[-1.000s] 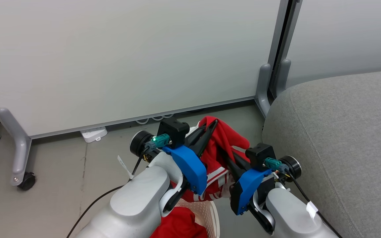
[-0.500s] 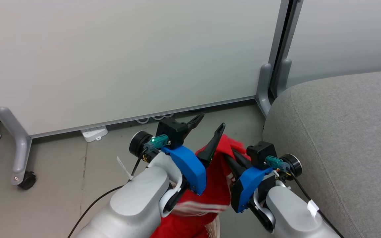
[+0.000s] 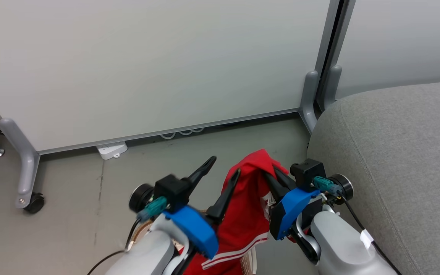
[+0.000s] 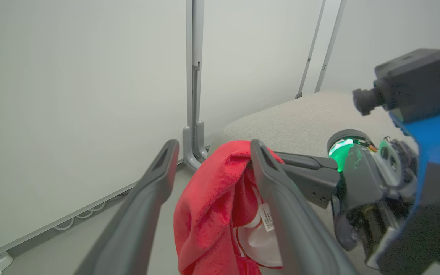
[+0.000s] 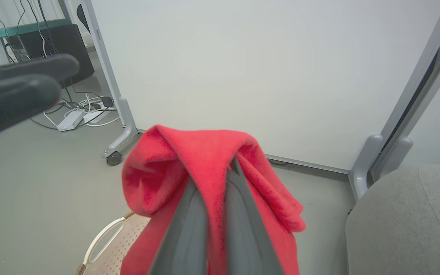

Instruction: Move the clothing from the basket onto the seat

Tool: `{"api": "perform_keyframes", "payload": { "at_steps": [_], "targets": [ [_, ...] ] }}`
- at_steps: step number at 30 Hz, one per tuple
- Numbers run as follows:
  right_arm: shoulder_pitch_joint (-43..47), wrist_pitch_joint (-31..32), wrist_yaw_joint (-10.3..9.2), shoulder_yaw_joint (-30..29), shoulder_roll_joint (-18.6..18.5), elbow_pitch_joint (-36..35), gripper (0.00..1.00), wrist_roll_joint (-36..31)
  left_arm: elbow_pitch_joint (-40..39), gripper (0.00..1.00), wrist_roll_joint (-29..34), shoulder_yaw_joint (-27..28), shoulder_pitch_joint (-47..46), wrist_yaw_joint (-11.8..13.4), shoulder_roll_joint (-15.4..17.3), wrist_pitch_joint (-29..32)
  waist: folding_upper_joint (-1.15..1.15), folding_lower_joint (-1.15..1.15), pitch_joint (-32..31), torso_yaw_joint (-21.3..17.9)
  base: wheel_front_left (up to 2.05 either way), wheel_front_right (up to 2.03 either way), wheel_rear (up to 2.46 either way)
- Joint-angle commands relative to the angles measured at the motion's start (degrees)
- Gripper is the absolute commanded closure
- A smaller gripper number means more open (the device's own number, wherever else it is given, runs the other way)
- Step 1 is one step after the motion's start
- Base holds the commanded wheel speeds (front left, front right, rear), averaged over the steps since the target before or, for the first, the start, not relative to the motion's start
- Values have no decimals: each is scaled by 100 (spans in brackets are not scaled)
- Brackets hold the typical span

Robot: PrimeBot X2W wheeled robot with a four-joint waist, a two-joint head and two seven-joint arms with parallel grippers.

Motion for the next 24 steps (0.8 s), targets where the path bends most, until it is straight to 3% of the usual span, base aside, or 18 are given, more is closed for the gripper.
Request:
{"api": "perform_keyframes", "payload": {
  "at_steps": [1,11,24],
  "targets": [
    [-4,-35,-4,-36,-7,-39,100,-32,-163,0,150,160,218,13,93,-18,0,0,8,12,0,0,0],
    [121,-30,-4,-206,-8,-111,100,-164,-1225,0,1199,1457,1669,-201,247,-19,0,0,31,55,0,0,0],
    [210,32,-4,-342,-8,-200,100,-244,-1346,0,1856,2460,2503,-493,-24,-20,0,0,68,105,0,0,0]
  ]
}}
